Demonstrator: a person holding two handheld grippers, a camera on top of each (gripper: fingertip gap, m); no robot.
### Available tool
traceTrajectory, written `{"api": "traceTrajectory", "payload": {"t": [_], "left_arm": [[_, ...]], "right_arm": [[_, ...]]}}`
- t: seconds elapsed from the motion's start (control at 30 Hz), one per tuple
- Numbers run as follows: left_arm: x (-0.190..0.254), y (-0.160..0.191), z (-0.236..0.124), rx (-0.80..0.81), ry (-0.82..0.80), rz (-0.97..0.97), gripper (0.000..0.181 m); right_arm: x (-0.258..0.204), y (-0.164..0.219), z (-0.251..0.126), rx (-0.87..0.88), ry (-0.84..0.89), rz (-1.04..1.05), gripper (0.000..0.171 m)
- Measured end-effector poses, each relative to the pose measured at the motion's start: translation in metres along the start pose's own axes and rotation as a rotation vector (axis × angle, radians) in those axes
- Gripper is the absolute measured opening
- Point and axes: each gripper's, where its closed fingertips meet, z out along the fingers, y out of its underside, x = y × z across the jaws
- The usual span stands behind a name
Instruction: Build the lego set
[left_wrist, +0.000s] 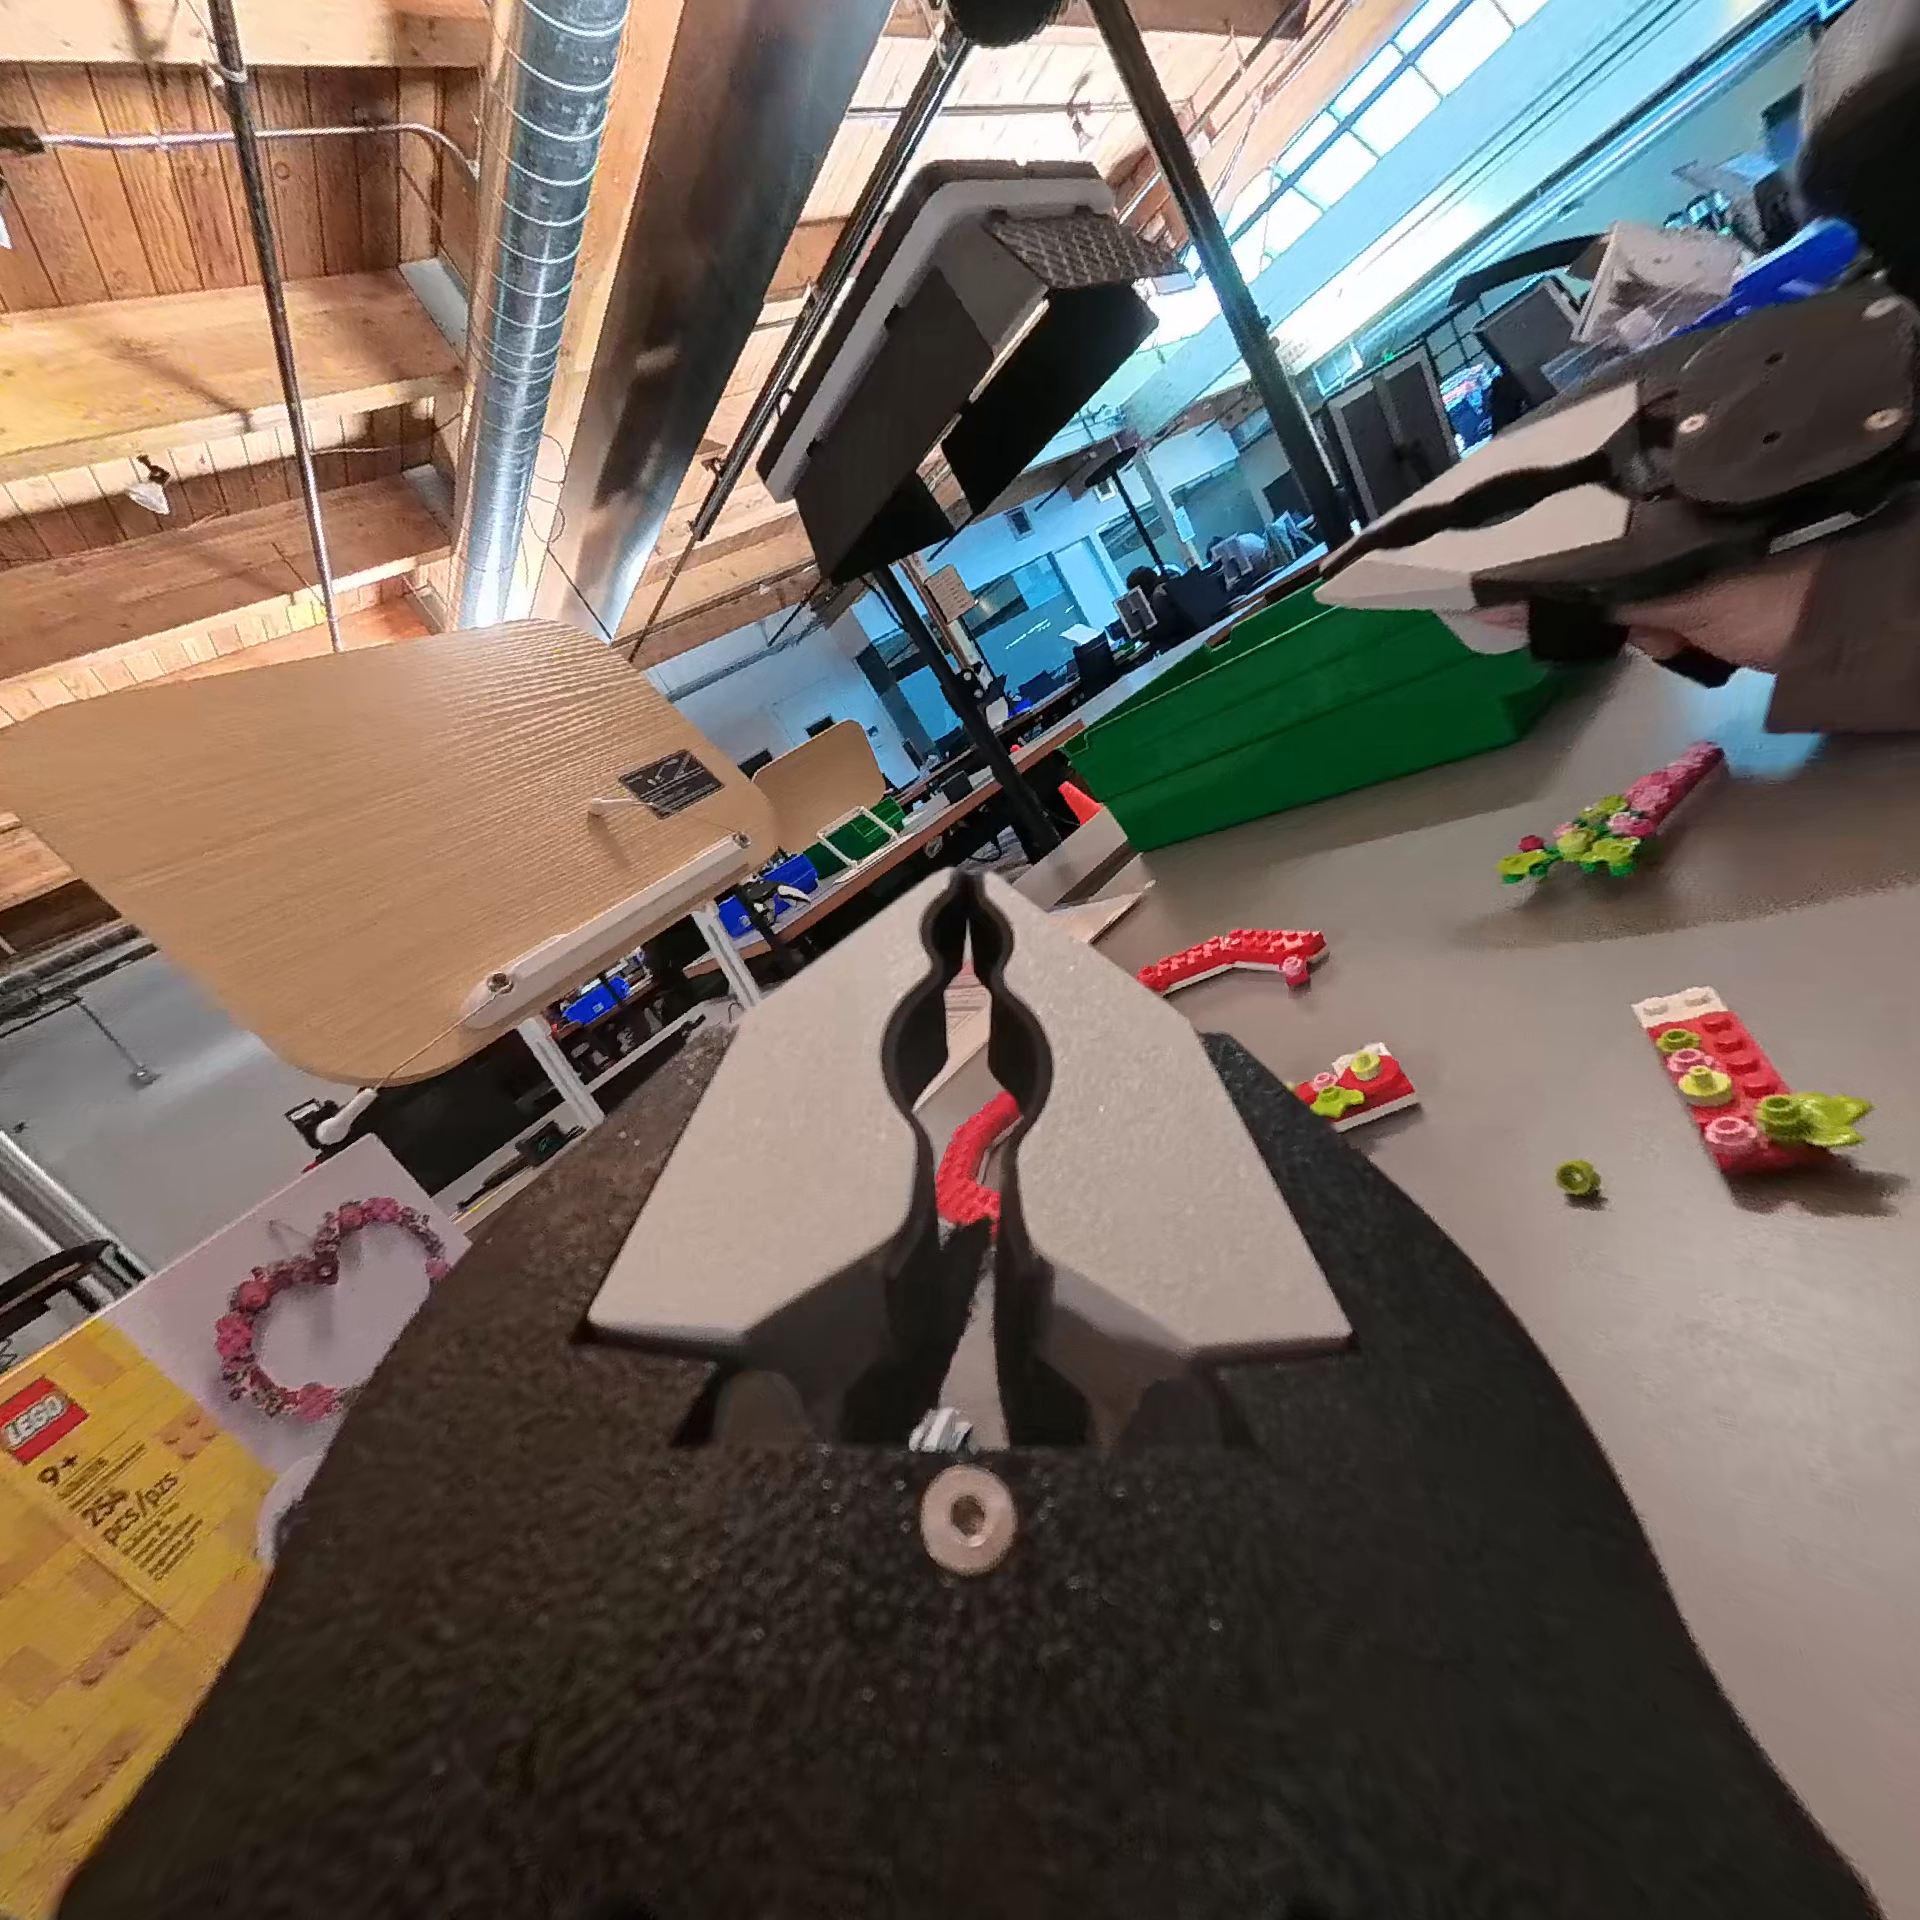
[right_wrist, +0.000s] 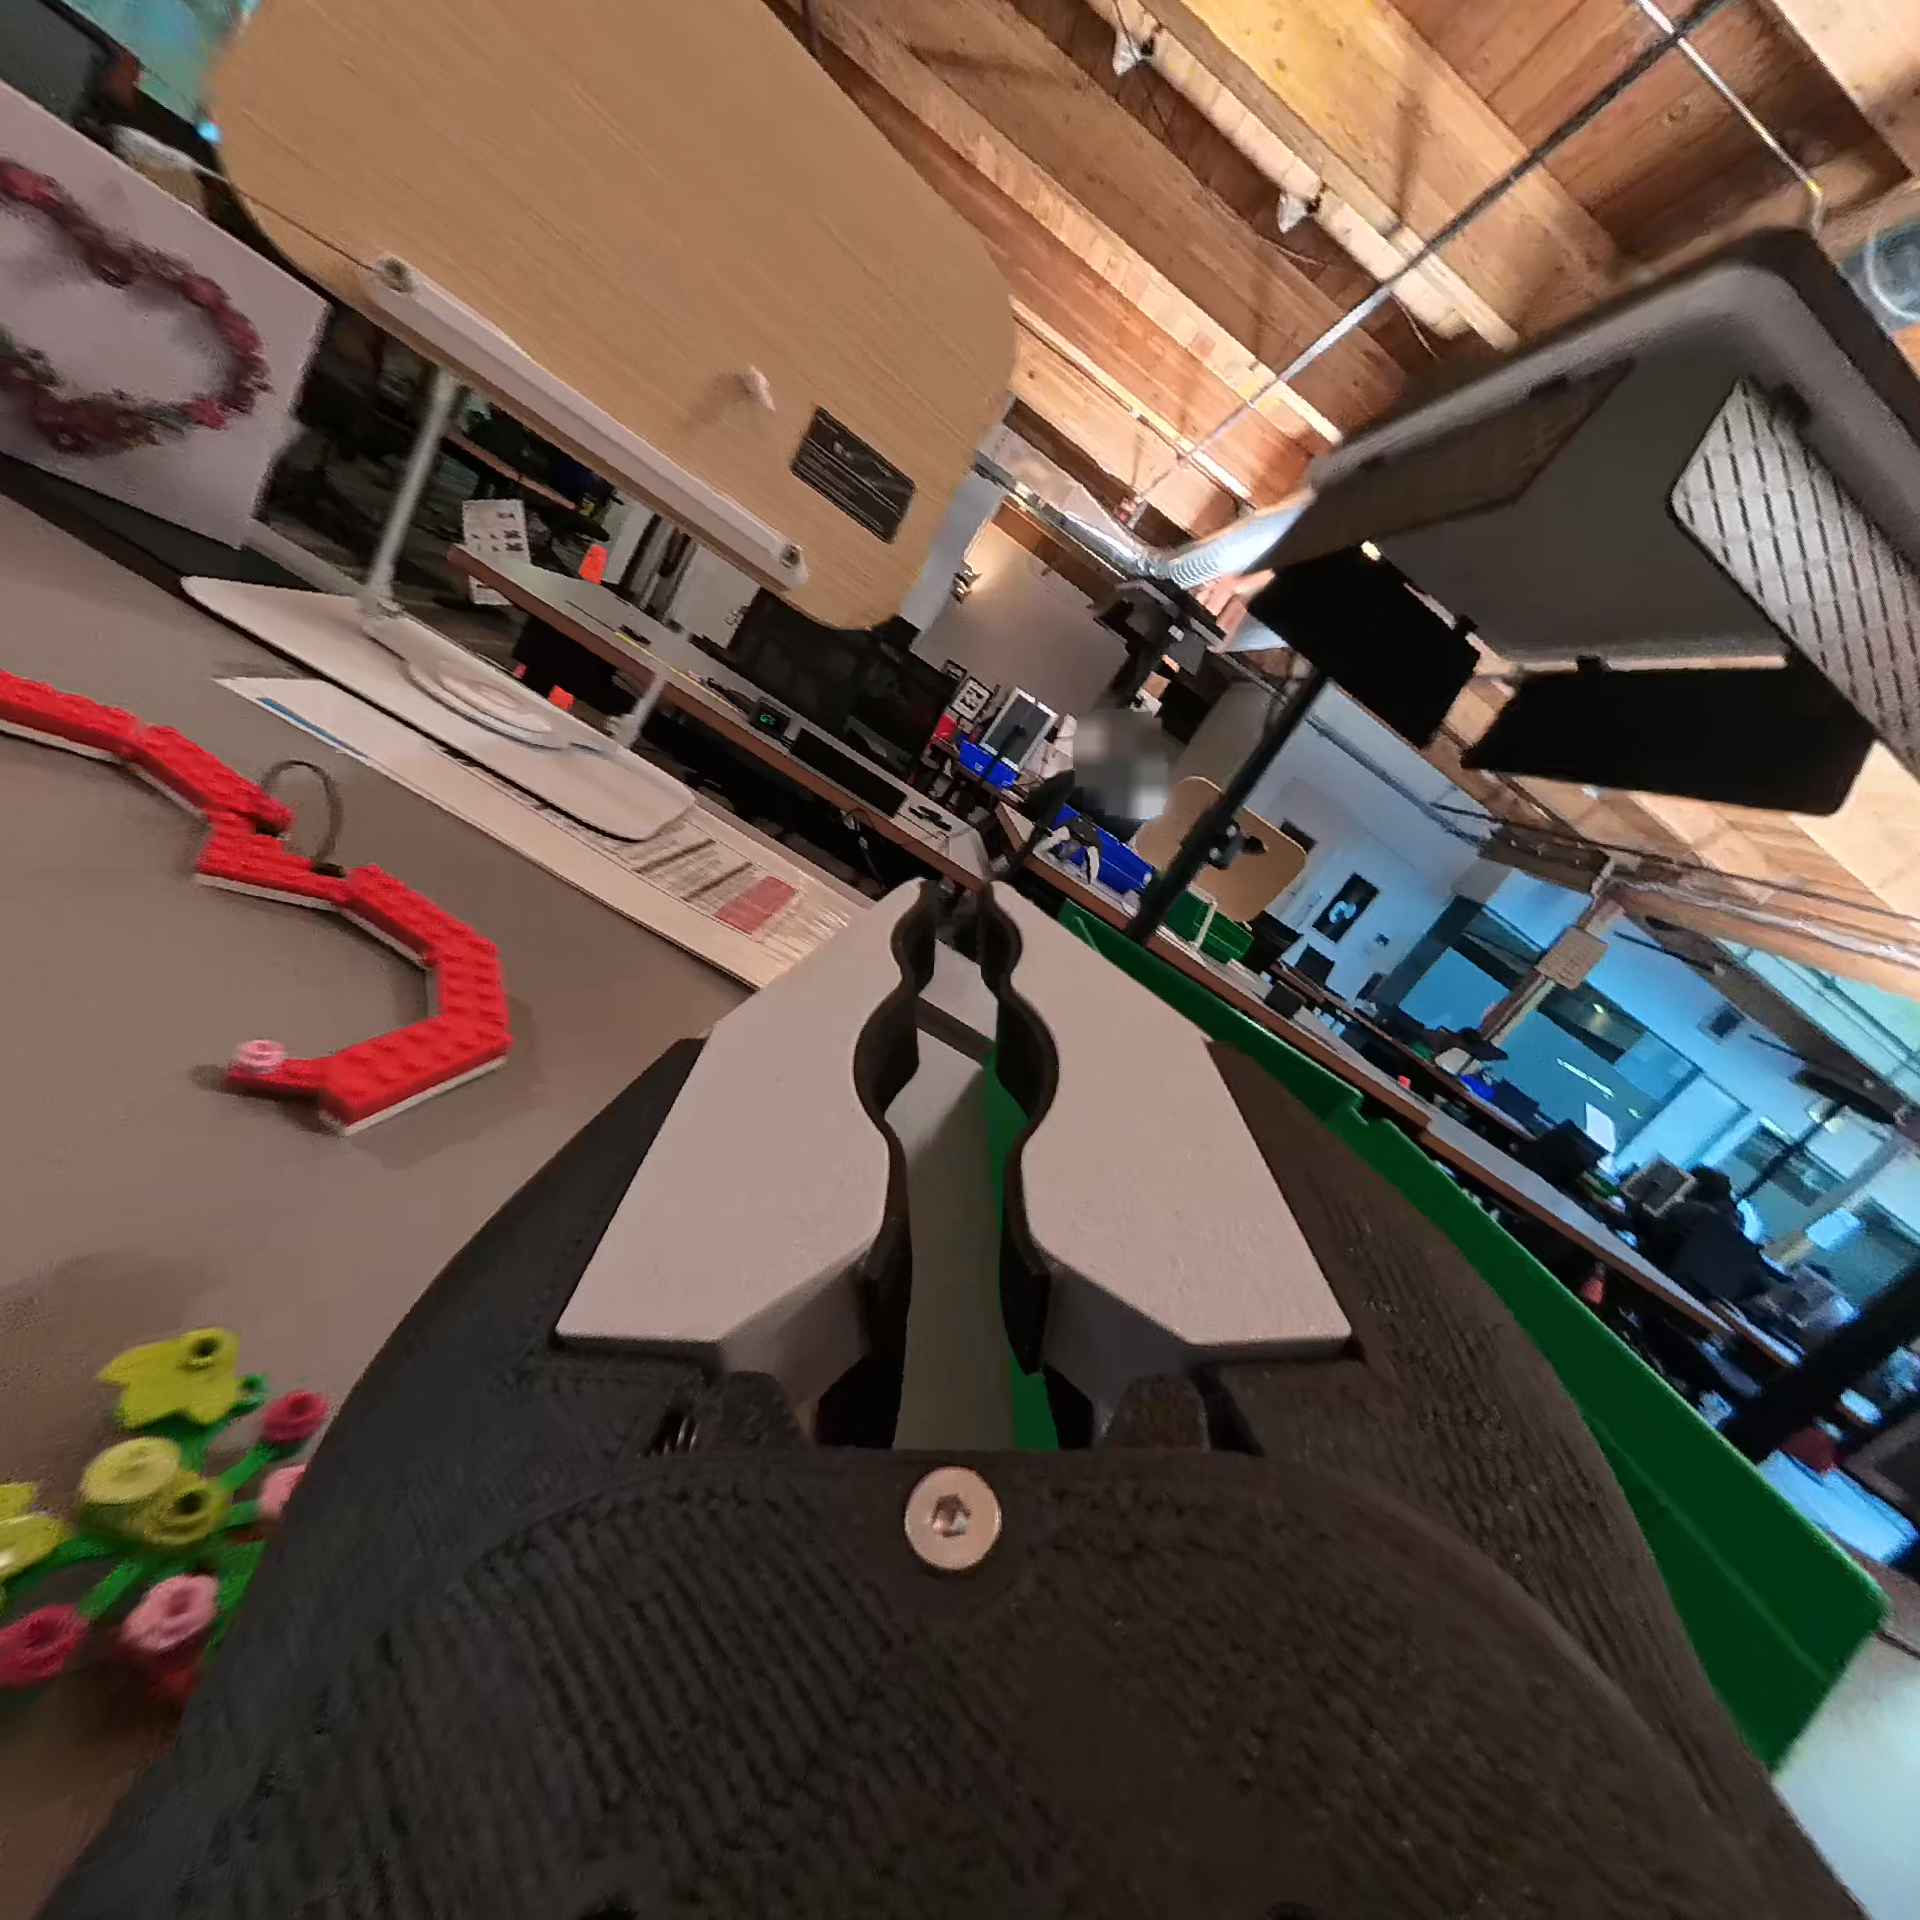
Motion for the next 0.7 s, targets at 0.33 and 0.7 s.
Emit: {"api": "traceTrajectory", "payload": {"t": [0.33,0.7], "left_arm": [[-0.013,-0.008,-0.006,0.046,-0.053,-0.051,0.000],[0.006,-0.019,-0.007,0.082,0.004,0.046,0.000]], "right_arm": [[-0.076,-0.070,-0.027,0.160,-0.241,-0.034,0.007],[-0.100,-0.081,-0.034,0.212,-0.287,-0.017,0.006]]}}
